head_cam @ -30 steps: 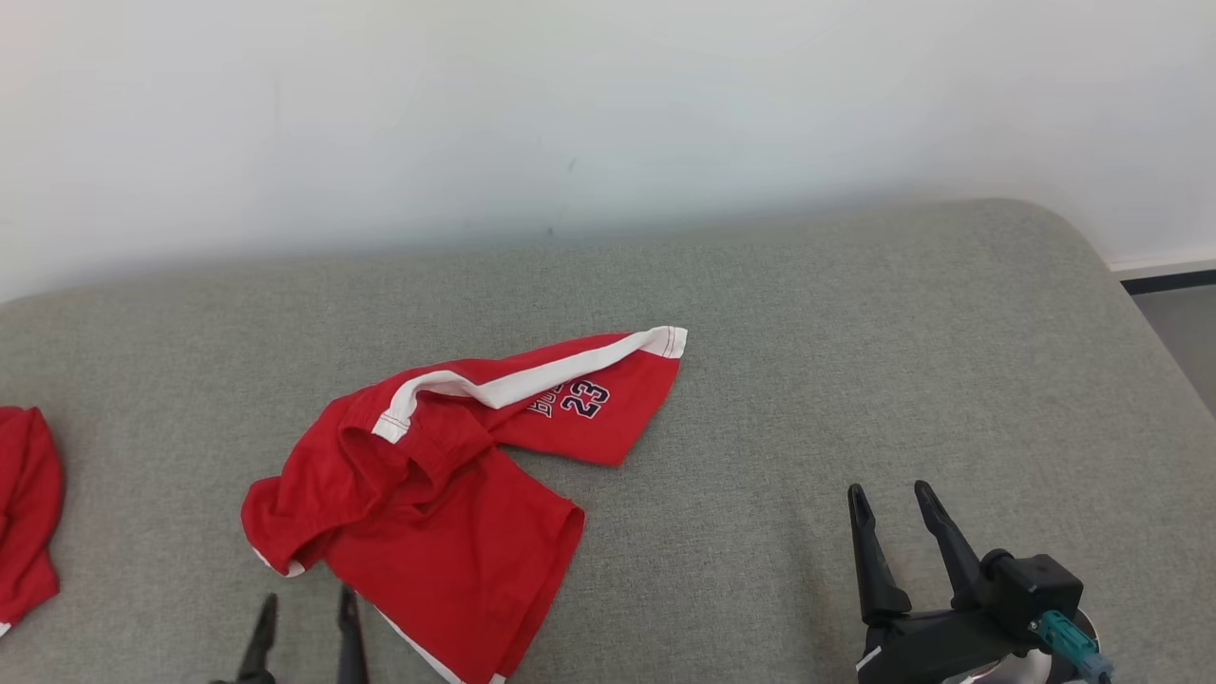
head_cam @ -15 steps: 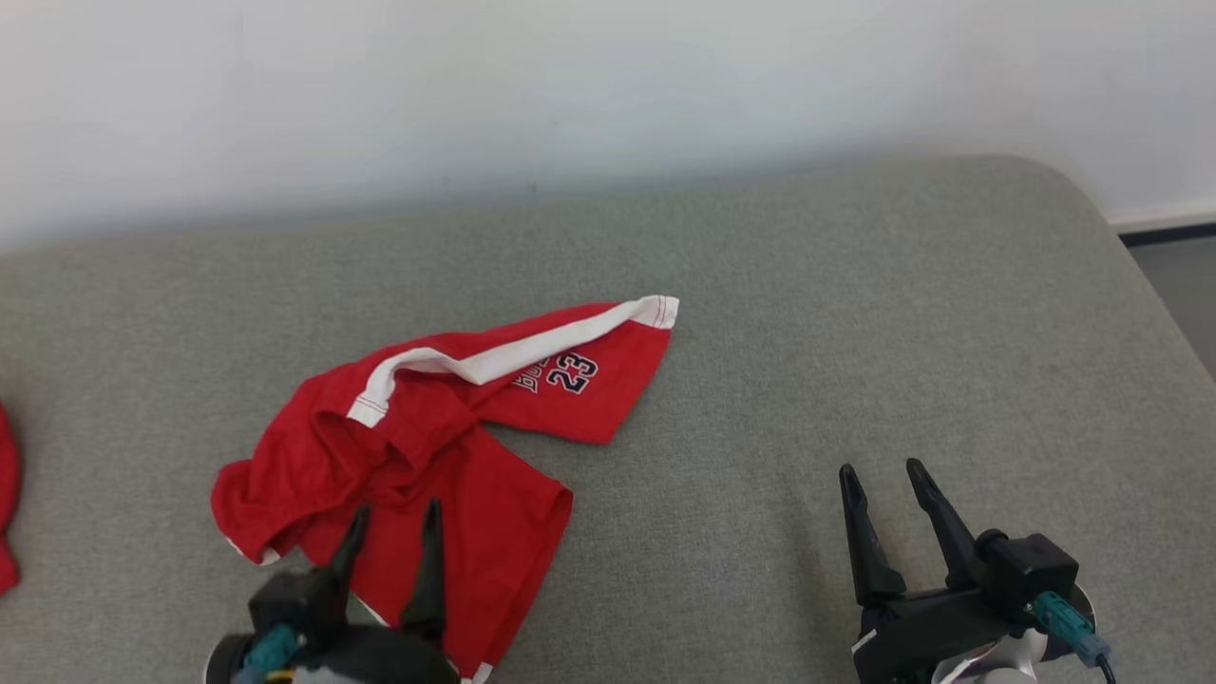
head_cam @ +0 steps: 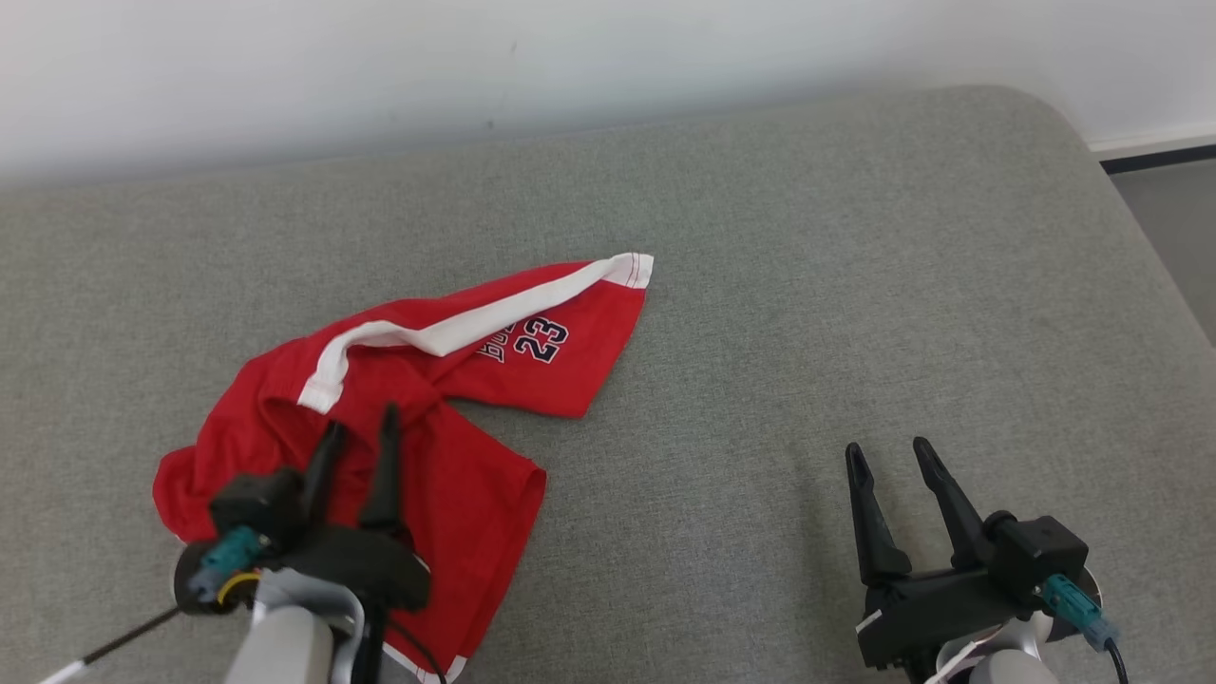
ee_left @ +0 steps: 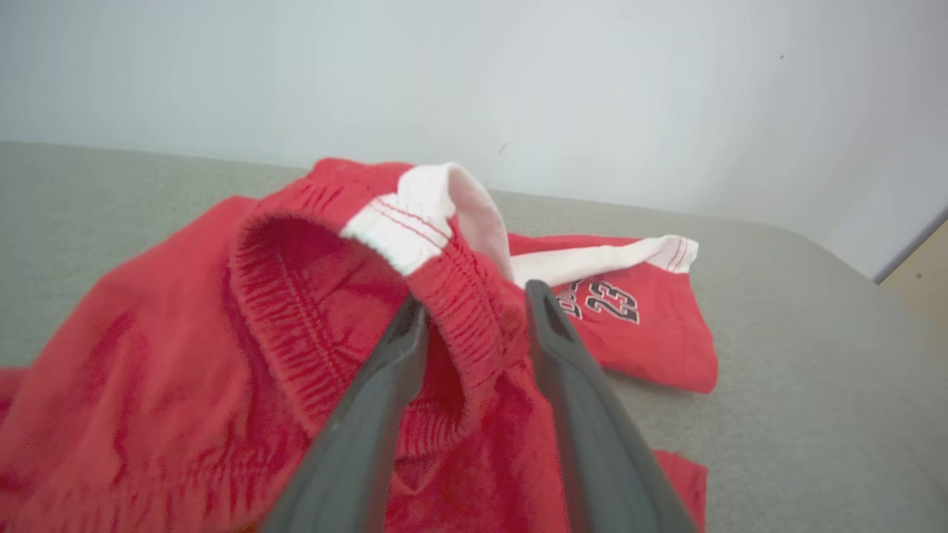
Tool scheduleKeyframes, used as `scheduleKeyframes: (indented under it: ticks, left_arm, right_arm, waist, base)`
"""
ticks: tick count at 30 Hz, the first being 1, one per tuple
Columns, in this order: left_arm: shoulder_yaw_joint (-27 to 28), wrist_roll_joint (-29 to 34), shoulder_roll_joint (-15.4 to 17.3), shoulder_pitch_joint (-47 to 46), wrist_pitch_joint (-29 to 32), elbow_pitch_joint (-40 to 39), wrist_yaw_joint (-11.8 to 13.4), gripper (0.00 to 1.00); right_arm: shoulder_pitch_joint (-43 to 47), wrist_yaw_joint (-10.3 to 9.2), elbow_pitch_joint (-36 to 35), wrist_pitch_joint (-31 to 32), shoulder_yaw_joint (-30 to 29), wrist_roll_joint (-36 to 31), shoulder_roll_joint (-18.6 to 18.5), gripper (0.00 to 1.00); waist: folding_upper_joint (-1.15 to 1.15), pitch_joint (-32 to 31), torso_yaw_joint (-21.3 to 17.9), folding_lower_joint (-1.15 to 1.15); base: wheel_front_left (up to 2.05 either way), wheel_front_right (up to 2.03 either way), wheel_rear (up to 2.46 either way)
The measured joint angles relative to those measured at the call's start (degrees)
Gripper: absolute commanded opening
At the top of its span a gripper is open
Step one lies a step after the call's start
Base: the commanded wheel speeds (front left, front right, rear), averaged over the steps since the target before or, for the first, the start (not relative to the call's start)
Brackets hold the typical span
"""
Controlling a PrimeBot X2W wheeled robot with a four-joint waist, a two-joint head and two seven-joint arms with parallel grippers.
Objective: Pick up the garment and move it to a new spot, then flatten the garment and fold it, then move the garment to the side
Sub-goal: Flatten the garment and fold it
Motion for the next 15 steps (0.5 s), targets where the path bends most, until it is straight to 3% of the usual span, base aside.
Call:
scheduleKeyframes:
  ticks: [4,7,12,13,14,15]
  left_arm:
    - [2.88,1.81,0.32,-2.53,-0.01,-5.34,-0.11,0.00]
    - [3.11,4.46,2.58,-6.09,-0.01,-6.60,-0.14,0.00]
    - [1.43,8.20,8.42,-16.33,-0.01,0.14,-0.48,0.00]
    - [1.11,9.42,10.05,-18.50,-0.01,2.30,-0.48,0.46]
    - [0.94,10.44,11.61,-20.51,-0.01,4.17,-0.49,1.00]
    - [1.15,10.82,13.14,-22.52,0.00,6.67,-0.46,1.00]
  right_arm:
    - [-1.24,0.00,-0.21,0.00,0.32,-0.01,0.30,1.00]
    - [-1.93,0.00,-0.51,0.00,0.67,0.00,0.60,1.00]
    - [-3.69,0.00,-0.54,0.00,2.05,0.57,0.89,1.00]
    - [-4.03,0.00,-0.44,0.00,2.59,0.66,1.00,1.00]
    - [-4.33,0.00,-0.36,0.00,2.85,1.01,1.11,1.00]
    - [-4.63,0.00,-0.36,0.00,3.14,1.18,1.31,1.00]
  waist:
    - [0.00,1.10,0.05,0.00]
    - [0.00,2.09,0.02,0.00]
    - [0.00,3.95,-0.66,0.01]
    - [0.00,4.29,-0.97,0.01]
    - [0.00,4.63,-1.31,0.00]
    - [0.00,4.99,-1.70,0.00]
  base:
    - [0.00,0.00,0.00]
    - [0.00,0.00,0.00]
    - [0.00,0.00,0.00]
    - [0.00,0.00,0.00]
    - [0.00,0.00,0.00]
    - [0.00,0.00,0.00]
